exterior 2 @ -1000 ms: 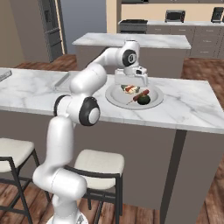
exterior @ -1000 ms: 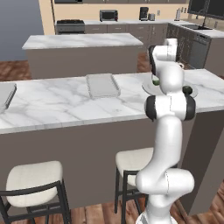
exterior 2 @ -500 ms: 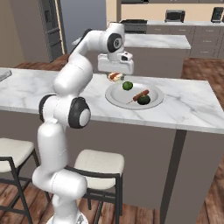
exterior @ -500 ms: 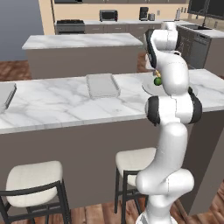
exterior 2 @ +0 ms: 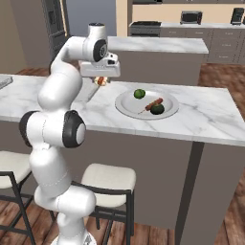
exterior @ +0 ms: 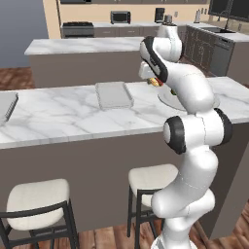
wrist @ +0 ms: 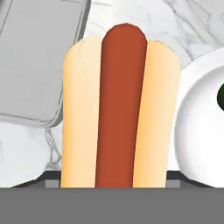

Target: Place one cooked food and one vegetable from the large plate to each tupperware container.

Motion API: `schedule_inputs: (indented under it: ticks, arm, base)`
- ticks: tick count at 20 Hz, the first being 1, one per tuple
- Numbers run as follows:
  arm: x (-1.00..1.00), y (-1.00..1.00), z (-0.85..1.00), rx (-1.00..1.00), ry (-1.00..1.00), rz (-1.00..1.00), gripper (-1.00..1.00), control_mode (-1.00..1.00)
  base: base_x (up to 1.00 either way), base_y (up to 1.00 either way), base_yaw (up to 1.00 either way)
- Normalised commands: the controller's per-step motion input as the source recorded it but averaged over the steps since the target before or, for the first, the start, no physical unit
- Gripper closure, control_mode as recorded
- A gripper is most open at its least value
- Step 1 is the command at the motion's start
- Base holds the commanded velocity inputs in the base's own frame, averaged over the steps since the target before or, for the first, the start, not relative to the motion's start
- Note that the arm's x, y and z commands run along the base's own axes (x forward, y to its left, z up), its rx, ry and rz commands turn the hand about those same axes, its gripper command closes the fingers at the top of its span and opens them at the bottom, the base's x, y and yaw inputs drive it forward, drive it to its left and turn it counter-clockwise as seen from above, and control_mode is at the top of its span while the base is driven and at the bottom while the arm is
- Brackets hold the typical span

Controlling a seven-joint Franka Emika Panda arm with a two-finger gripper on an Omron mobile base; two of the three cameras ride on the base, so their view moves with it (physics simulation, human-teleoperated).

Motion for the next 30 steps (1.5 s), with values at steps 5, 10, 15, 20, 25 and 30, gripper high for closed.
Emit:
schedule_inputs:
  ticks: [5, 10, 15, 20, 25, 30]
  arm:
    - [0.40, 0.81, -0.04, 0.00, -0.01, 0.28, 1.00, -1.00]
    - [0.61, 0.55, 0.00, -0.01, 0.15, 0.02, 1.00, -1.00]
    - [0.47, 0.31, -0.04, -0.02, 0.08, -0.11, 1.00, -1.00]
    - [0.22, 0.08, -0.18, 0.00, 0.03, -0.27, 1.00, -1.00]
    - [0.03, 0.17, -0.36, 0.00, 0.01, -0.27, 1.00, -1.00]
    - [0.19, 0.11, -0.17, 0.00, 0.00, -0.13, 1.00, -1.00]
  base:
    - [0.00, 0.00, 0.00]
    - [0.00, 0.00, 0.00]
    - [0.00, 0.00, 0.00]
    - [0.00, 0.00, 0.00]
    - [0.00, 0.00, 0.00]
    - [0.00, 0.00, 0.00]
